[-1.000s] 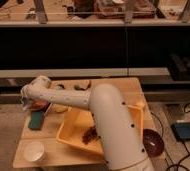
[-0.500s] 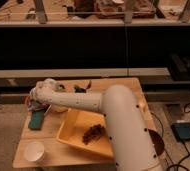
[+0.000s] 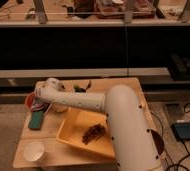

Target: Wipe red bowl with towel

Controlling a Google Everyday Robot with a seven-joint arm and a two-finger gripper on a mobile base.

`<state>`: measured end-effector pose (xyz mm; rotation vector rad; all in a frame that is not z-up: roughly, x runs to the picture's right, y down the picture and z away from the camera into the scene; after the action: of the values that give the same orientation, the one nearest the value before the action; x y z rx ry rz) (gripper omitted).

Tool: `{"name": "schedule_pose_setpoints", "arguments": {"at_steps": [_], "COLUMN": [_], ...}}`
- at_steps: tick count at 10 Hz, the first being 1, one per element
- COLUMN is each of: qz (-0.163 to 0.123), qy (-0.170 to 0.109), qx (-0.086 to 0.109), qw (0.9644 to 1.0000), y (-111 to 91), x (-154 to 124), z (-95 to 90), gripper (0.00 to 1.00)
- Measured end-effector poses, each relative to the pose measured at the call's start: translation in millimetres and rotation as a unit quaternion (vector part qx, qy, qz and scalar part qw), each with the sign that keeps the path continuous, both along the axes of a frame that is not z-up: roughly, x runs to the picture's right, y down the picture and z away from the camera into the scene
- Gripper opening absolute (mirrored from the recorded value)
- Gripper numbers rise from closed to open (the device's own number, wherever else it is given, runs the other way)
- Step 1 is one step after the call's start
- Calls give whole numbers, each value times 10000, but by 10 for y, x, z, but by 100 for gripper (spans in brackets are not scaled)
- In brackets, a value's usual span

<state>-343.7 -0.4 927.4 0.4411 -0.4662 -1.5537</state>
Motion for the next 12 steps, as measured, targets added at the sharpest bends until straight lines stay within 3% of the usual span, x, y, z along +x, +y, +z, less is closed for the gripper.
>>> {"name": "schedule_pose_setpoints", "arguments": {"at_steps": [5,9,10,12], "qz": [-5,-407,-660,-963], "qy": [142,-363,-622,-889], "qx": [158,315,187,-82], "qw": [9998,9980,9957,9913], "y": [-335,-414,-352,-177], "x": [15,-572,-755,-823], "z": [160,-35,-85,-44], "gripper": [0,0,0,0]}}
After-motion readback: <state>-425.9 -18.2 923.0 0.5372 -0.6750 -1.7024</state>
